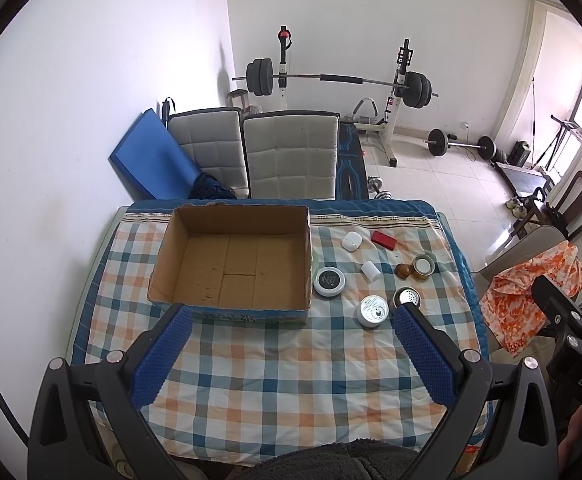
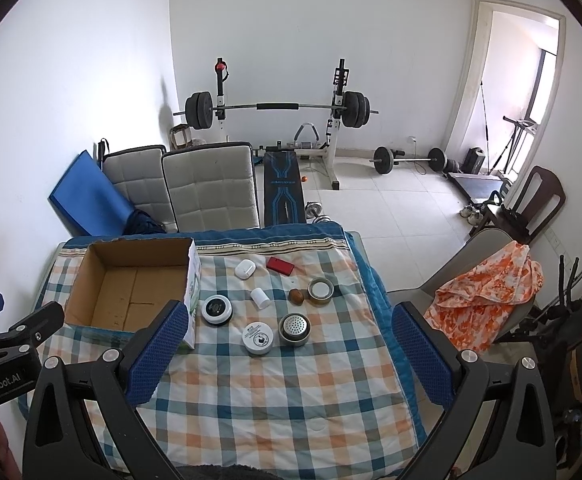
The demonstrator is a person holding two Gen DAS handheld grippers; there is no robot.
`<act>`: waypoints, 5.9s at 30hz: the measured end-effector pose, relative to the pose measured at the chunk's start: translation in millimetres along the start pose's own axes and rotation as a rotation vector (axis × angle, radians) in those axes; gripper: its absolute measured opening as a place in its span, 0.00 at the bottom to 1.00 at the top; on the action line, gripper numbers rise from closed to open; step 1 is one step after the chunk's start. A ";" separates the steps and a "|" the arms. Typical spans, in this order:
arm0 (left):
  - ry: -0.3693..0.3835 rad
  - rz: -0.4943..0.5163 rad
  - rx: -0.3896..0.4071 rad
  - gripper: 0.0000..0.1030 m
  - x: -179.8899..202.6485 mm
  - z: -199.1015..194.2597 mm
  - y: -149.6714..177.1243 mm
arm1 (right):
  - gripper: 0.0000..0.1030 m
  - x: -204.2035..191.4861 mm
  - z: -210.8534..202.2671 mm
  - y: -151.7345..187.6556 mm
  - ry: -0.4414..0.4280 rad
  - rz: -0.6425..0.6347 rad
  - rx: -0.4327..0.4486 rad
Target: Organize rigid objects
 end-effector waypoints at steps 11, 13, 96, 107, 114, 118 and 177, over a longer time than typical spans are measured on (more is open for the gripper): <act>0.011 0.004 -0.018 1.00 6.8 3.4 -4.4 | 1.00 4.2 0.6 2.5 -0.013 0.000 -0.016; 0.014 0.011 -0.025 1.00 10.3 8.4 -7.0 | 1.00 6.1 3.6 2.3 -0.011 0.001 -0.026; 0.009 0.221 -0.646 0.63 182.7 429.2 -45.7 | 0.71 98.2 526.6 66.8 -0.093 0.140 -0.942; 0.095 0.177 -0.511 0.64 145.1 337.4 -58.1 | 0.71 83.9 423.1 27.6 -0.124 0.035 -0.808; 0.143 0.140 -0.433 0.64 95.8 293.9 -82.7 | 0.71 19.3 360.7 -24.2 -0.186 -0.023 -0.709; 0.151 0.111 -0.404 0.63 50.3 282.7 -98.9 | 0.71 -36.0 336.7 -48.3 -0.215 -0.068 -0.664; 0.217 -0.106 -0.738 0.91 -200.4 424.1 -162.7 | 0.96 -307.6 496.3 -102.8 -0.205 -0.220 -0.798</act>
Point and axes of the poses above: each gripper's, at about its wrist camera, not at the fingertips, and z roughly the way its jaws point, x to its right, y to its underside, the point moved 2 cm from there along z, roughly the way its jaws point, and after that the axes turned 15 degrees about -x, right-handed, at the moved point
